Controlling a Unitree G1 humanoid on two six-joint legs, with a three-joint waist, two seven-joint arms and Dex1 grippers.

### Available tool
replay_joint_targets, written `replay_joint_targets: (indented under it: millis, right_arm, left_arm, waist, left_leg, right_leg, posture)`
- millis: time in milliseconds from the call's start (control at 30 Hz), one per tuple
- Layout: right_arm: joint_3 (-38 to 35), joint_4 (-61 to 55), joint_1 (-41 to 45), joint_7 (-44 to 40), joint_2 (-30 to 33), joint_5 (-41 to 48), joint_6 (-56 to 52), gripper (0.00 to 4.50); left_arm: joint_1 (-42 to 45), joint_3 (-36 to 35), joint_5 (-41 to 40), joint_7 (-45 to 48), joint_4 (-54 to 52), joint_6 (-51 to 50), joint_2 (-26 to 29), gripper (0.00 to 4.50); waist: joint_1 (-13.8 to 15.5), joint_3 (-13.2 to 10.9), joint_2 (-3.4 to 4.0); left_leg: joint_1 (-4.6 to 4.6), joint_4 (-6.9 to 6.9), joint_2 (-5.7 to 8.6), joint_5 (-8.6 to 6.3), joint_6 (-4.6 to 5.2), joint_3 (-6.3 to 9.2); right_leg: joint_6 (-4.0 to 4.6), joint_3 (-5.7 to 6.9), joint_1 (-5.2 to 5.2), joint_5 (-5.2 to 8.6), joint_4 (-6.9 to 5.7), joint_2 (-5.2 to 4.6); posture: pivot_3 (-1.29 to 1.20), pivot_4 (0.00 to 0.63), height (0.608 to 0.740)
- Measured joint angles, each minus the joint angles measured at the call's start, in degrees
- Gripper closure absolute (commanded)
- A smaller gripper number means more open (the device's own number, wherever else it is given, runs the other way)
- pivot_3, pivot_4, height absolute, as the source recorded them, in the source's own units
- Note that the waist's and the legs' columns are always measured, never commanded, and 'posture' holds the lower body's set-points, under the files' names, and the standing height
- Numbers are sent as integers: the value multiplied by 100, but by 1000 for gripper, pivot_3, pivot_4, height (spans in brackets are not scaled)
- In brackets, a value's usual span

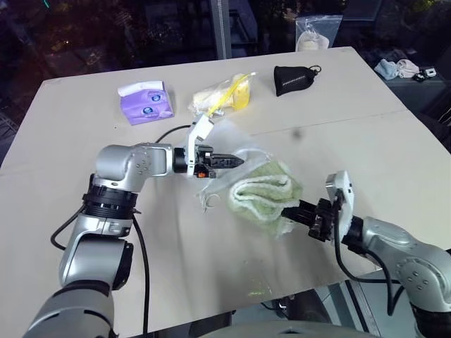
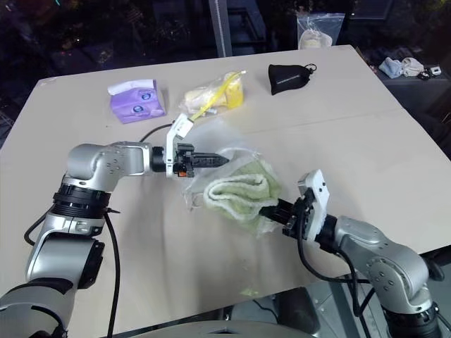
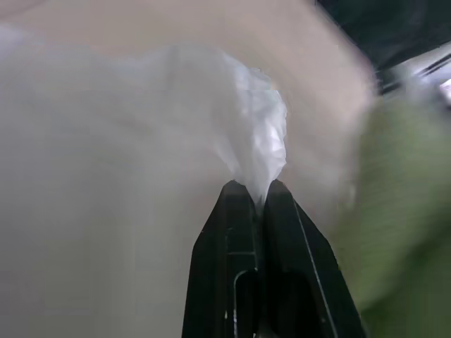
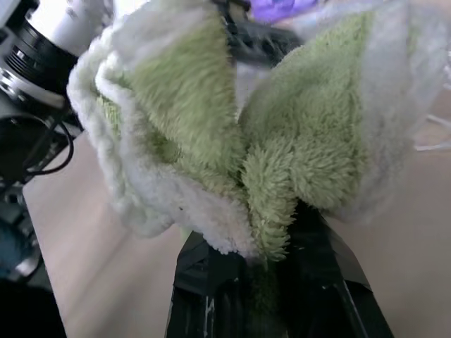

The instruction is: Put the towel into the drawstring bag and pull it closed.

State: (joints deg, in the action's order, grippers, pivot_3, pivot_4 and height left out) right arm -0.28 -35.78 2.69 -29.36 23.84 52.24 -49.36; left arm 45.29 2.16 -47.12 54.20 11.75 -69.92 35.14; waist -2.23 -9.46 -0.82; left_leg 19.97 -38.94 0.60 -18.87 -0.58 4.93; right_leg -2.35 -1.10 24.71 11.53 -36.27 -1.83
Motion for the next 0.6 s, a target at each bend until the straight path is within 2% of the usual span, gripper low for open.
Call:
replay_joint_targets:
  millis: [67,133,333,433,600]
  right_arm:
    - [23,128,182,-63,-249,114,131,4500]
    - [251,453,454,-184,-314,-184,407,4500]
    - [1392,2869,1198,-331,-694,-2308,1949,4500]
    - [1527,3542,1466,-318,-989,-2842,2573,4500]
    - [1318,3945,1637,-87,-1449,-3092,2711,4500]
  left_arm:
    - [124,-329,-340,1,0,-444,-64,4462]
    - [133,-590,-562,-56,-3,-793,-122,4462]
    - [-284,-961,-867,-484,-188,-1355,-577,4462]
    - [-444,-1068,-881,-679,-354,-1387,-658,4462]
    - [-703,-1124,-882,-857,-585,-1385,-705,4462]
  waist:
    - [3,0,0]
    - [-3,1,0]
    - [-9,2,-3]
    - [-26,5,-7]
    - [-14,16,-18]
  left_leg:
    - [0,-3,1,0,1,1]
    - [-6,-7,5,0,1,-3]
    - [-11,-12,6,2,-3,-6]
    - [-17,-12,2,4,-8,-2]
    - [-28,-20,7,12,-21,11]
  right_leg:
    - [0,1,-2,0,-1,-3]
    - [-1,-4,-5,0,-2,-5]
    - [0,-8,1,0,-24,-4]
    - [1,-15,2,-1,-30,-5]
    - [2,-27,0,-2,-47,-9]
  posture:
    - [0,150,740]
    - [0,150,740]
    - [0,150,740]
    - [0,150,740]
    - [0,150,740]
